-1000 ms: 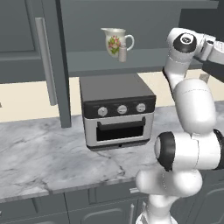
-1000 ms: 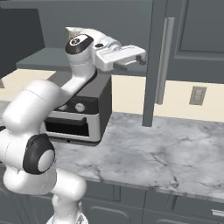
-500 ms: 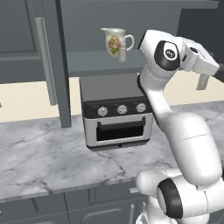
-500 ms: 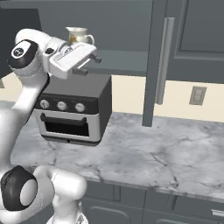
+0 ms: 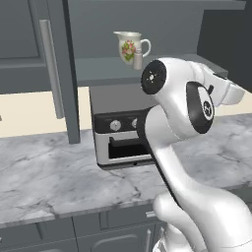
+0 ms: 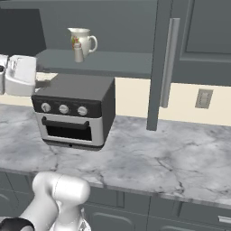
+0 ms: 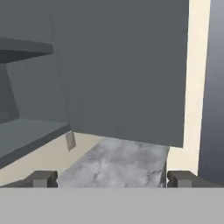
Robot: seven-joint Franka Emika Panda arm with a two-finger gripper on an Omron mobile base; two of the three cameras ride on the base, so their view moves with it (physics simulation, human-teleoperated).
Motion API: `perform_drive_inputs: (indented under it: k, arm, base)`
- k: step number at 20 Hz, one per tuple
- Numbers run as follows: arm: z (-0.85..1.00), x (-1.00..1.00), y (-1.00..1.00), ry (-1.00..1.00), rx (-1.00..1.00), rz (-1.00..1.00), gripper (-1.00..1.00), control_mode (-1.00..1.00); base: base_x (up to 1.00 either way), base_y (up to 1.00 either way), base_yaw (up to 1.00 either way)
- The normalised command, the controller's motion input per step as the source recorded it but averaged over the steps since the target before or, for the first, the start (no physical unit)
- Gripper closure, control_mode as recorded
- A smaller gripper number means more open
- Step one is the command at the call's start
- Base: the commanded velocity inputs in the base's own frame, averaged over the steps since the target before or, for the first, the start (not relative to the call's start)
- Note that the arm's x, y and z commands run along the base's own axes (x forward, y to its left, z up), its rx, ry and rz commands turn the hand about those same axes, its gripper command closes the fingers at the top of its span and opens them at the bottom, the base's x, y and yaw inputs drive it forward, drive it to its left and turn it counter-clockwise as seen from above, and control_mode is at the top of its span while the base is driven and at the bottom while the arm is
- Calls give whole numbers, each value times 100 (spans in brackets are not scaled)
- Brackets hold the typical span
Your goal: The dining table condiment station is running low on shaker. Refill the condiment station by opening the cabinet and taking the shaker from the cabinet and placing it on the dining table.
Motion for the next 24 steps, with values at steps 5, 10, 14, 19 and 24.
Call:
perform_drive_inputs:
  k: [5,10,14,19,24]
  arm:
    - [6,-7,79,13,1,87,-100,-100]
    - [1,0,17,29,1,89,-100,-100]
    - [0,11,9,20,3,73,-100,-100]
    - [-28,60,39,-2,6,2,-100,-100]
    - [0,91,3,-1,0,-4,-100,-100]
  base:
    - [0,0,0]
    - [0,0,0]
    - [0,0,0]
    - [0,0,0]
    - [0,0,0]
